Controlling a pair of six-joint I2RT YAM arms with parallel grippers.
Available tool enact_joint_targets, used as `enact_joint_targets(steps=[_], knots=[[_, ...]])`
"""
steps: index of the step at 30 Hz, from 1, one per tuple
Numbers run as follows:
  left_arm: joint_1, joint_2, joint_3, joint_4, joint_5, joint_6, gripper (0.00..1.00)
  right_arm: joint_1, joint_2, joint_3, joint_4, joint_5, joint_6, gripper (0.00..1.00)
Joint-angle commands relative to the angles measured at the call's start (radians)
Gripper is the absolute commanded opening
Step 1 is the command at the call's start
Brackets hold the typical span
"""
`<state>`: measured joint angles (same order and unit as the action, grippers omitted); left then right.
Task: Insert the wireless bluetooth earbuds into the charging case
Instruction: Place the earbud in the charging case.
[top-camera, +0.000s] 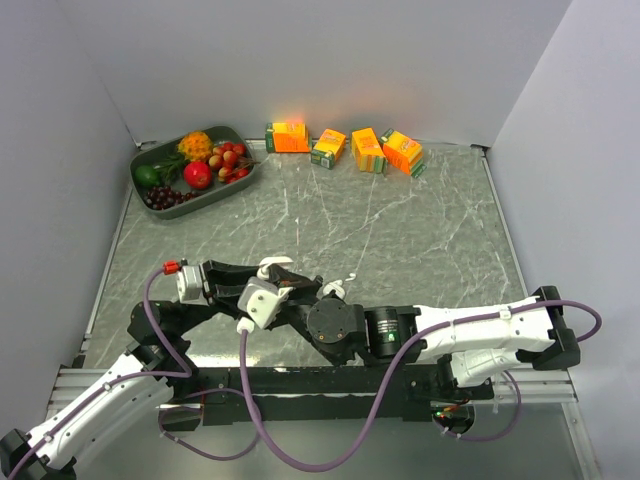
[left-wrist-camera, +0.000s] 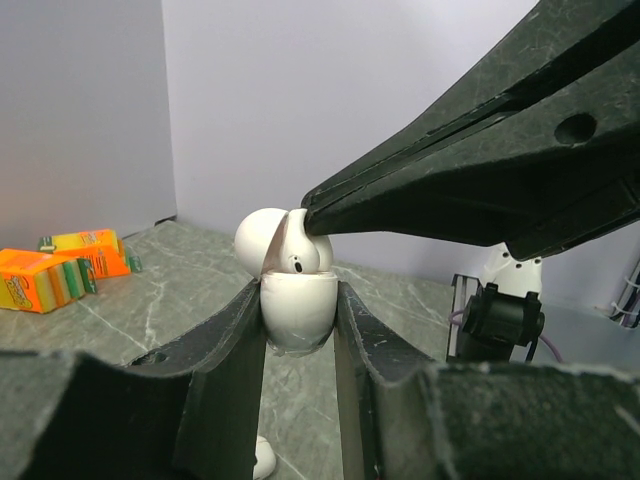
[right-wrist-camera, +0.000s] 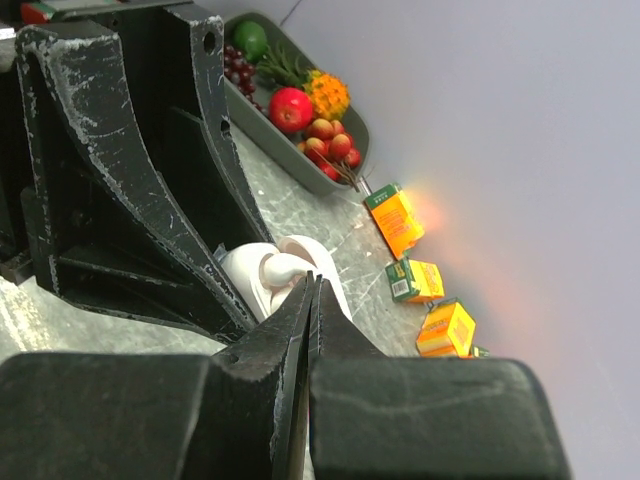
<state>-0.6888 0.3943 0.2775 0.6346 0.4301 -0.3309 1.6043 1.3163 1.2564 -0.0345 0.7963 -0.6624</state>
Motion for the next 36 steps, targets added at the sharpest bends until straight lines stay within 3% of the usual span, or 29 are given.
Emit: enact_joint_targets(steps=[1, 19, 24, 30, 36], knots=[[-0.002, -0.012, 0.048, 0.045, 0.002, -0.013, 0.01, -0.004, -0.019, -0.022, 0.024, 0.007, -0.002, 0.00], [-0.002, -0.008, 0.054, 0.053, 0.002, -0.014, 0.01, -0.001, -0.069, -0.060, 0.004, -0.022, 0.029, 0.00], [-0.002, -0.005, 0.049, 0.059, 0.001, -0.016, 0.01, -0.001, -0.080, -0.058, 0.005, -0.017, 0.035, 0.23], [-0.002, -0.005, 0.049, 0.056, 0.002, -0.014, 0.01, -0.001, -0.094, -0.046, 0.013, -0.012, 0.030, 0.32], [-0.002, -0.009, 0.048, 0.054, -0.002, -0.014, 0.01, -0.001, -0.117, -0.026, 0.016, -0.014, 0.037, 0.35]])
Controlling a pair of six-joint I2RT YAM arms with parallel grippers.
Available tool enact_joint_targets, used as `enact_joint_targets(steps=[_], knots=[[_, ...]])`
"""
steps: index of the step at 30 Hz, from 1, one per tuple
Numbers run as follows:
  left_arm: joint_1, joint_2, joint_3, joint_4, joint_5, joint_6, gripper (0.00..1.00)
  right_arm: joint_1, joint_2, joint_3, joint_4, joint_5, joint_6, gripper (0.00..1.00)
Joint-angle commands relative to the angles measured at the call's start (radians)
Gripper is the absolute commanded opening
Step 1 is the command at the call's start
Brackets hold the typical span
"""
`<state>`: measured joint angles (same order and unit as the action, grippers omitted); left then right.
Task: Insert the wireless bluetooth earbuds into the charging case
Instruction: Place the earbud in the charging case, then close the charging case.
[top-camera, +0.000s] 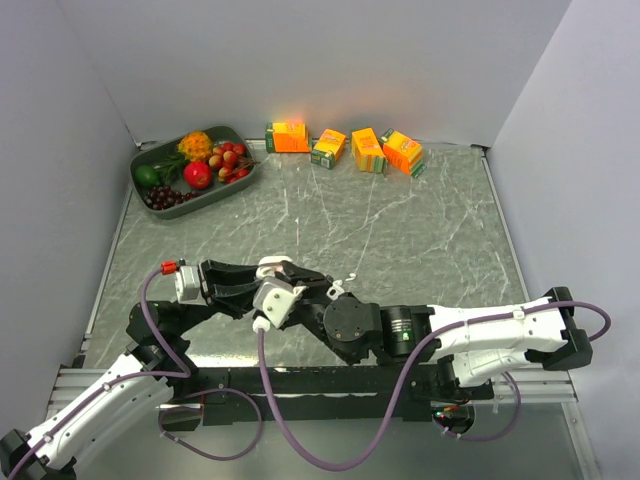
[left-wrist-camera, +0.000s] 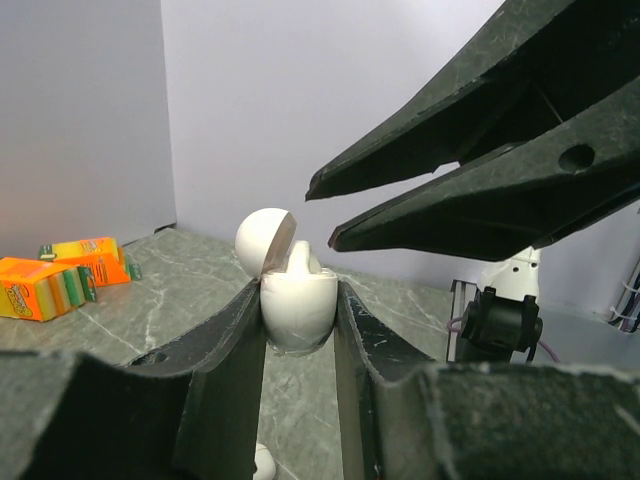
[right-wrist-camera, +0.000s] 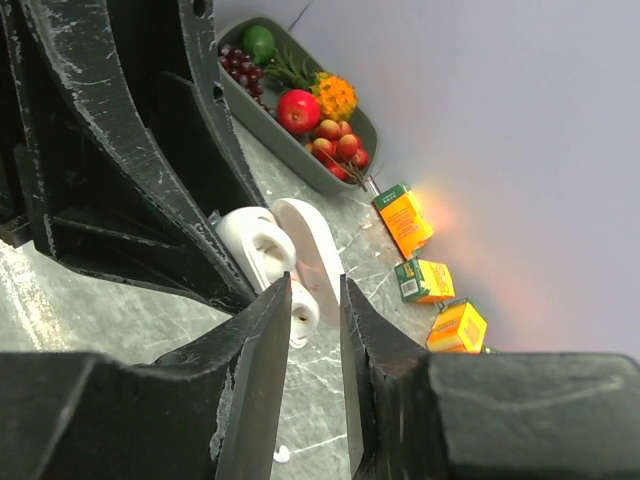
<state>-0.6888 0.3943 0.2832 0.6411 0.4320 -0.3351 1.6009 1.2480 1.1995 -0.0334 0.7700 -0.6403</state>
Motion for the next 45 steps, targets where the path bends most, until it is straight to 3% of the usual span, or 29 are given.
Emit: enact_joint_targets(steps=[1, 5, 11, 13, 18, 24, 45], knots=[[-0.002, -0.008, 0.040, 0.046, -0.003, -0.009, 0.01, 0.002, -0.068, 0.038, 0.013, 0.008, 0.030, 0.35], [-0.002, -0.012, 0.033, 0.040, -0.006, -0.007, 0.01, -0.022, -0.113, 0.106, -0.019, -0.014, 0.095, 0.41], [-0.002, -0.017, 0.019, 0.058, 0.005, -0.013, 0.01, -0.280, -0.004, 0.405, -0.475, -0.187, 0.459, 0.49], [-0.002, -0.015, 0.017, 0.058, 0.011, -0.015, 0.01, -0.354, 0.039, 0.489, -0.552, -0.291, 0.508, 0.50], [-0.002, -0.020, 0.019, 0.039, 0.013, -0.009, 0.01, -0.387, 0.165, 0.597, -0.678, -0.419, 0.550, 0.50], [-0.002, -0.020, 0.020, 0.028, 0.008, 0.002, 0.01, -0.391, 0.240, 0.663, -0.734, -0.495, 0.568, 0.51], [-0.002, 0.006, 0.033, 0.031, -0.018, 0.015, 0.01, -0.360, 0.197, 0.560, -0.732, -0.520, 0.614, 0.52]])
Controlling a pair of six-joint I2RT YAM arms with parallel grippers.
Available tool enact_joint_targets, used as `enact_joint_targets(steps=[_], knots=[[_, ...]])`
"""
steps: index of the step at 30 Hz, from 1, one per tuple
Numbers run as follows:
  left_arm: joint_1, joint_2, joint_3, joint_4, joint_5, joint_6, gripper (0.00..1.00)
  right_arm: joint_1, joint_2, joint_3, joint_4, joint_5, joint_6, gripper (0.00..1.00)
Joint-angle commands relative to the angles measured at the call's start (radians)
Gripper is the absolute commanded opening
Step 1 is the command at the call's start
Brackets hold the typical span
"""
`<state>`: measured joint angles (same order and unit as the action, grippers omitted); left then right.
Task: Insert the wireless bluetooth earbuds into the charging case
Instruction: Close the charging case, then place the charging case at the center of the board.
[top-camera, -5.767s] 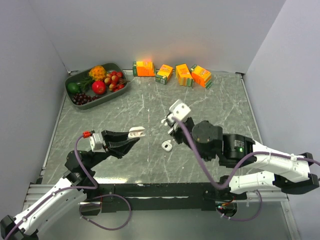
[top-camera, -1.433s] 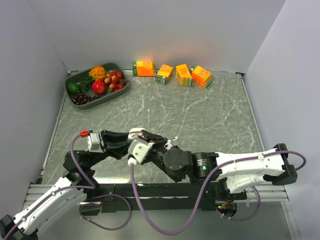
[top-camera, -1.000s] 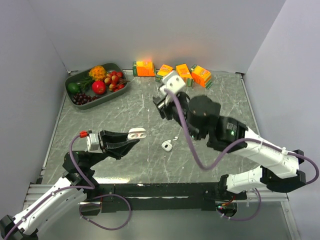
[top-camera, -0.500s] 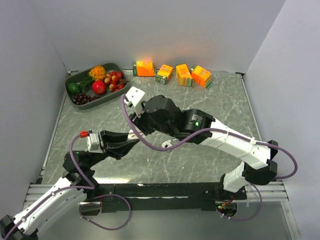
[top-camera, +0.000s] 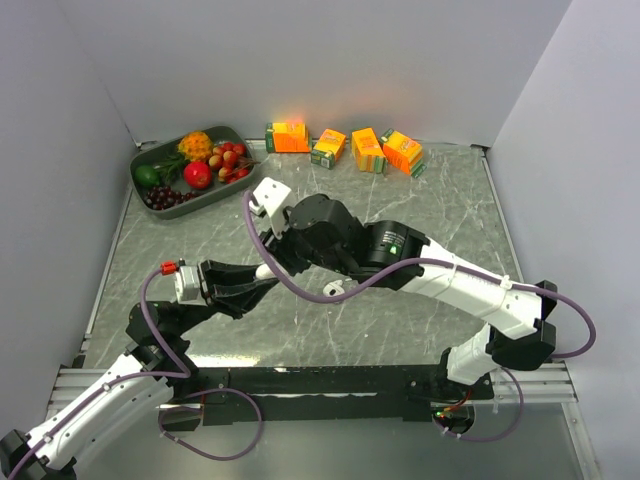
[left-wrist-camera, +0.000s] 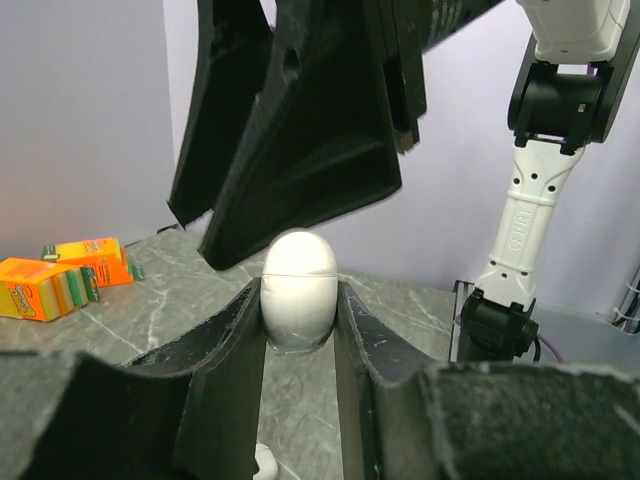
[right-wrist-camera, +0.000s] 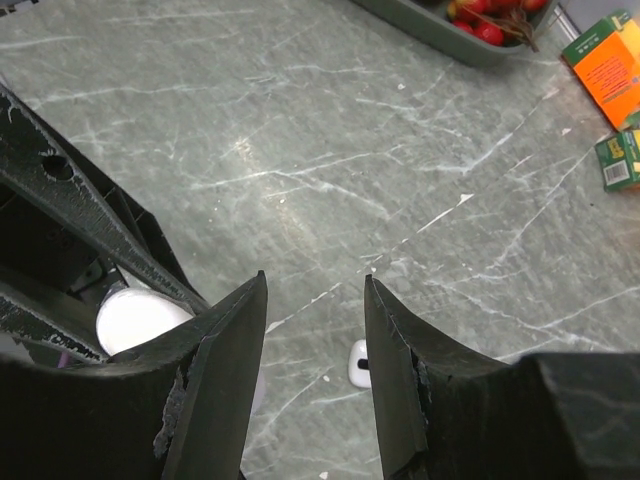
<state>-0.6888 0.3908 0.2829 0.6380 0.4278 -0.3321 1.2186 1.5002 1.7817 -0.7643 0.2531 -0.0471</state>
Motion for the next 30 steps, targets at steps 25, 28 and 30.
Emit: enact_joint_targets(steps=[25, 28, 30], knots=[[0.052, 0.532, 0.357, -0.498, -0.580, -0.347, 0.01, -0.332, -0.314, -0.398, 0.161, -0.075, 0.368, 0.65], [0.099, 0.684, 0.401, -0.404, -0.544, -0.389, 0.01, -0.344, -0.313, -0.450, 0.187, -0.094, 0.383, 0.65], [0.133, 0.795, 0.427, -0.327, -0.509, -0.426, 0.01, -0.352, -0.311, -0.472, 0.203, -0.110, 0.394, 0.65]])
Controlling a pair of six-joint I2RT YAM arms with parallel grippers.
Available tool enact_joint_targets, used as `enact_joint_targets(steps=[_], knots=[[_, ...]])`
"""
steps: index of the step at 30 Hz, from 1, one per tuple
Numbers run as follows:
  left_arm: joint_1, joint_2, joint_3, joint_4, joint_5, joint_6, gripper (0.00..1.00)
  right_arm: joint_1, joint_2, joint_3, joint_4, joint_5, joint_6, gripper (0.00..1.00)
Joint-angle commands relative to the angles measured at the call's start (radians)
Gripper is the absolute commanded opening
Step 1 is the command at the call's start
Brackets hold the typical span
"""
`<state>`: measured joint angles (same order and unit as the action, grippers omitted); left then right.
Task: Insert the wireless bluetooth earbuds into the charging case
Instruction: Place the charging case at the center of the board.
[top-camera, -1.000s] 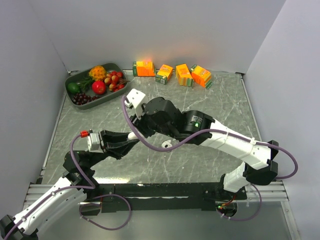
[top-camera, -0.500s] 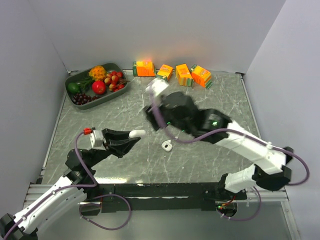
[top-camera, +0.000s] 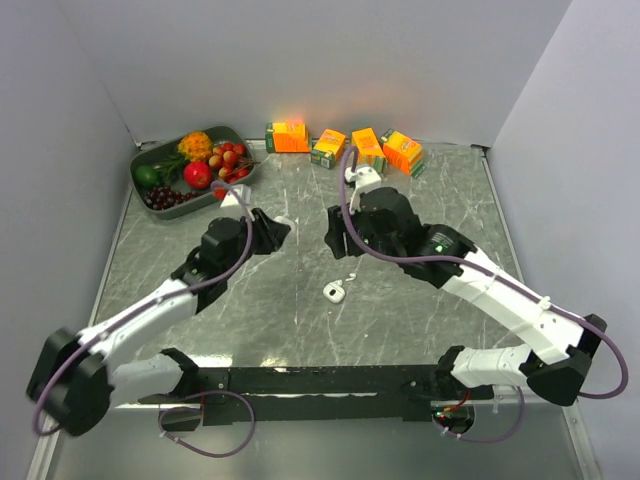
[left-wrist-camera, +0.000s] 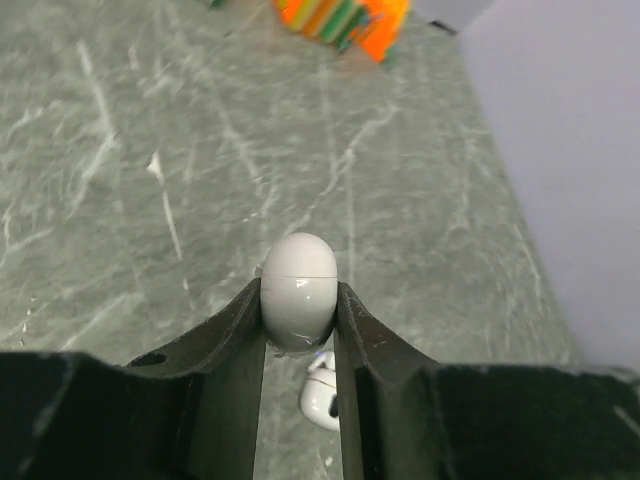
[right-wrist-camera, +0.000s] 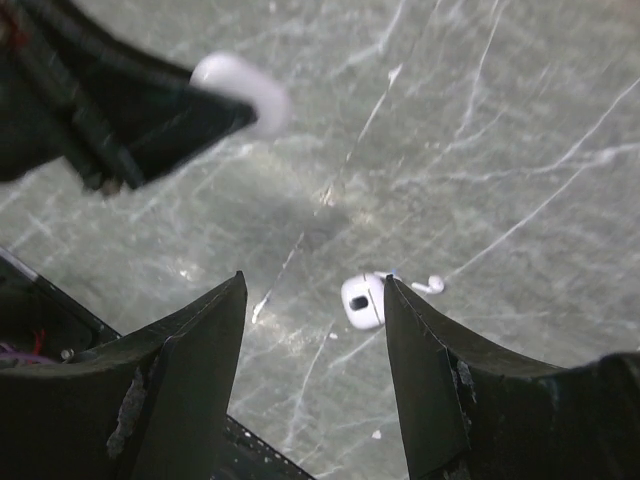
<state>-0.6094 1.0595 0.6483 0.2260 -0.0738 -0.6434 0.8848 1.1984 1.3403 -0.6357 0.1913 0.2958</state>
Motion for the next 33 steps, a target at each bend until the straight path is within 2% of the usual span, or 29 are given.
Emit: enact_joint_targets(steps=[1, 7, 16, 19, 22, 23, 26, 33], knots=[[0.084, 0.211, 0.076, 0.099, 0.005, -0.143, 0.01, -0.018, -0.010, -0.050, 0.077, -0.050, 0.057, 0.65], [0.160, 0.506, 0.162, 0.215, 0.120, -0.223, 0.01, -0.036, -0.033, -0.115, 0.103, -0.073, 0.068, 0.65], [0.243, 0.730, 0.180, 0.378, 0.229, -0.237, 0.03, -0.061, -0.037, -0.151, 0.100, -0.095, 0.055, 0.65], [0.267, 0.752, 0.172, 0.378, 0.241, -0.245, 0.13, -0.069, -0.033, -0.161, 0.100, -0.104, 0.058, 0.65], [0.275, 0.764, 0.159, 0.368, 0.255, -0.239, 0.30, -0.073, -0.033, -0.176, 0.111, -0.112, 0.062, 0.65], [0.277, 0.764, 0.152, 0.360, 0.255, -0.239, 0.40, -0.075, -0.031, -0.178, 0.111, -0.110, 0.063, 0.65], [0.278, 0.764, 0.140, 0.334, 0.252, -0.231, 0.52, -0.078, -0.025, -0.181, 0.113, -0.112, 0.065, 0.65], [0.283, 0.754, 0.113, 0.254, 0.236, -0.206, 0.59, -0.086, -0.025, -0.181, 0.114, -0.096, 0.059, 0.65]])
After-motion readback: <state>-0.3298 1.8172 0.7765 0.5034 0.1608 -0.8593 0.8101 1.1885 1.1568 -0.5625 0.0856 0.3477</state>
